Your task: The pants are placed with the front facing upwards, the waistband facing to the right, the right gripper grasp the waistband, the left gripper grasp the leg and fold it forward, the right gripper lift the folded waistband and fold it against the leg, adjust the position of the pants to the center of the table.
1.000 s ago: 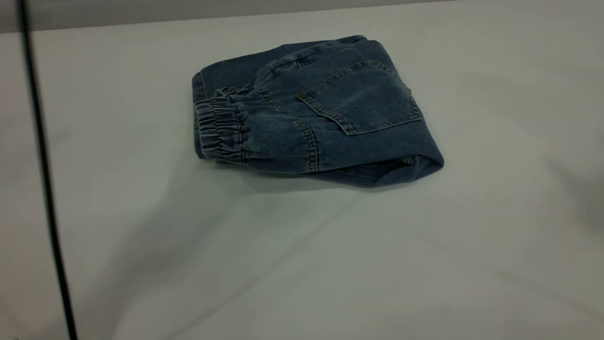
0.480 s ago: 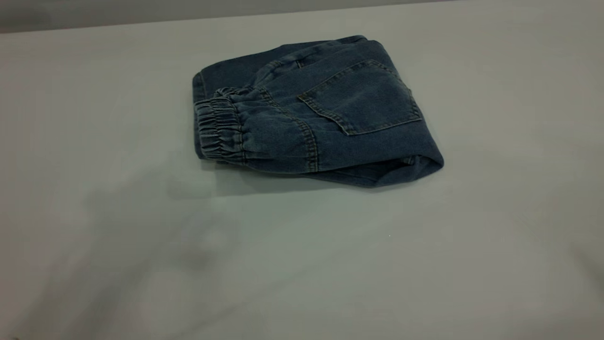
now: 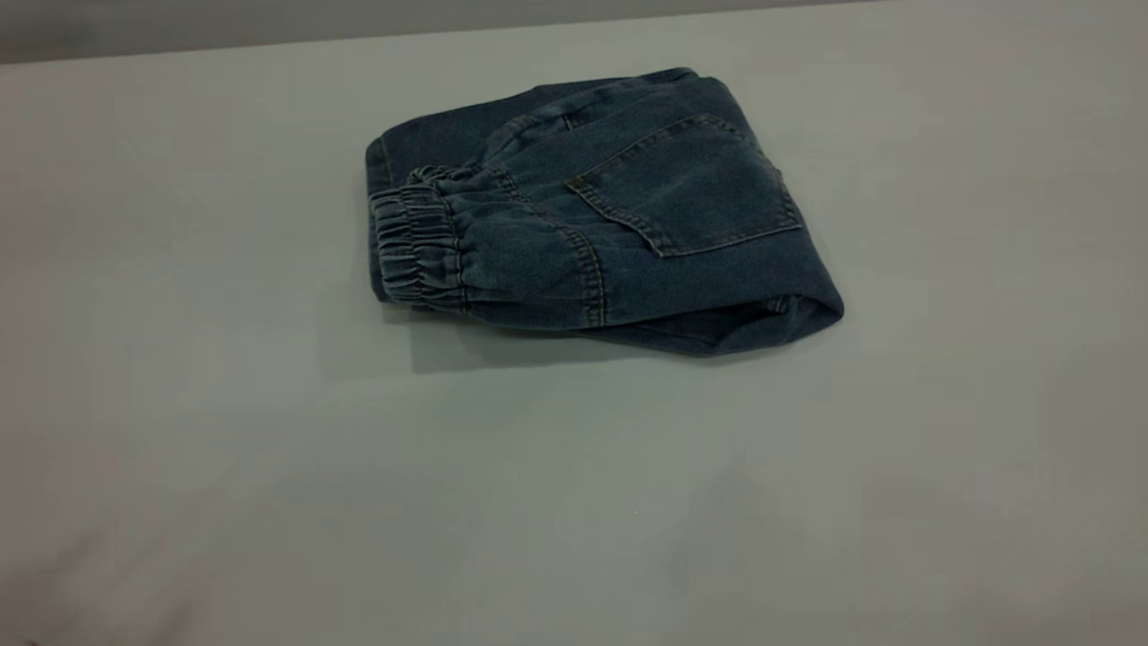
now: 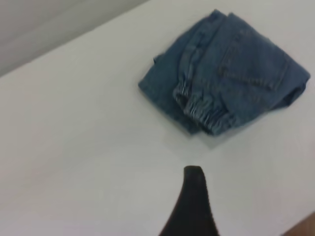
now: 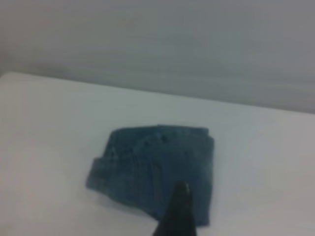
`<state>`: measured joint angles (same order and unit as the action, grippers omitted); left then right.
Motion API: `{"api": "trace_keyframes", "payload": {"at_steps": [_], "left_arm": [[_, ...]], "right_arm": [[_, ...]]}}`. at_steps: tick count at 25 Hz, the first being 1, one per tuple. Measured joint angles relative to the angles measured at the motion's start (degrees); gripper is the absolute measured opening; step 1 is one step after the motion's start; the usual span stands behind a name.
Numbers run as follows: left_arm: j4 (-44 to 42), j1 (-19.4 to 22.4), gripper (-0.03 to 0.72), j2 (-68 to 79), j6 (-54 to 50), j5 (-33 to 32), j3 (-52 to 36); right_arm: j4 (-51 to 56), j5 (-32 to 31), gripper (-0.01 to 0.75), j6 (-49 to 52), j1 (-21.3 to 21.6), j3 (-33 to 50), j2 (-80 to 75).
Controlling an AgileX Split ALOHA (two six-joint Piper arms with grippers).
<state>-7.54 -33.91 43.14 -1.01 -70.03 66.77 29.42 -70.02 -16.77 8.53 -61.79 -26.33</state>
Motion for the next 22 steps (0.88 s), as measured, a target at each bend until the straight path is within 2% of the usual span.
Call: {"api": "trace_keyframes", "payload": {"at_steps": [11,14,18,22], "left_arm": [[-0.5,0.0,0.548,-25.6,0.1,0.0,-24.7],[-1.7,0.0,0.548,-30.2,-0.2,0.0,-28.8],[-2.0,0.0,0.548,-33.1,-3.0,0.1,-32.6],[-3.1,0.0,0.548,-33.1,-3.0,0.1,-35.2]], "right_arm": [[-11.1,0.0,0.577,0.0,0.0,18.9,17.3],[-12.5,0.2,0.577,-0.4,0.0,23.8,20.2],[-14.0,3.8,0.576,-0.1,0.0,29.3,23.2],[-16.2,6.7,0.576,1.2,0.0,31.9,25.7]]}}
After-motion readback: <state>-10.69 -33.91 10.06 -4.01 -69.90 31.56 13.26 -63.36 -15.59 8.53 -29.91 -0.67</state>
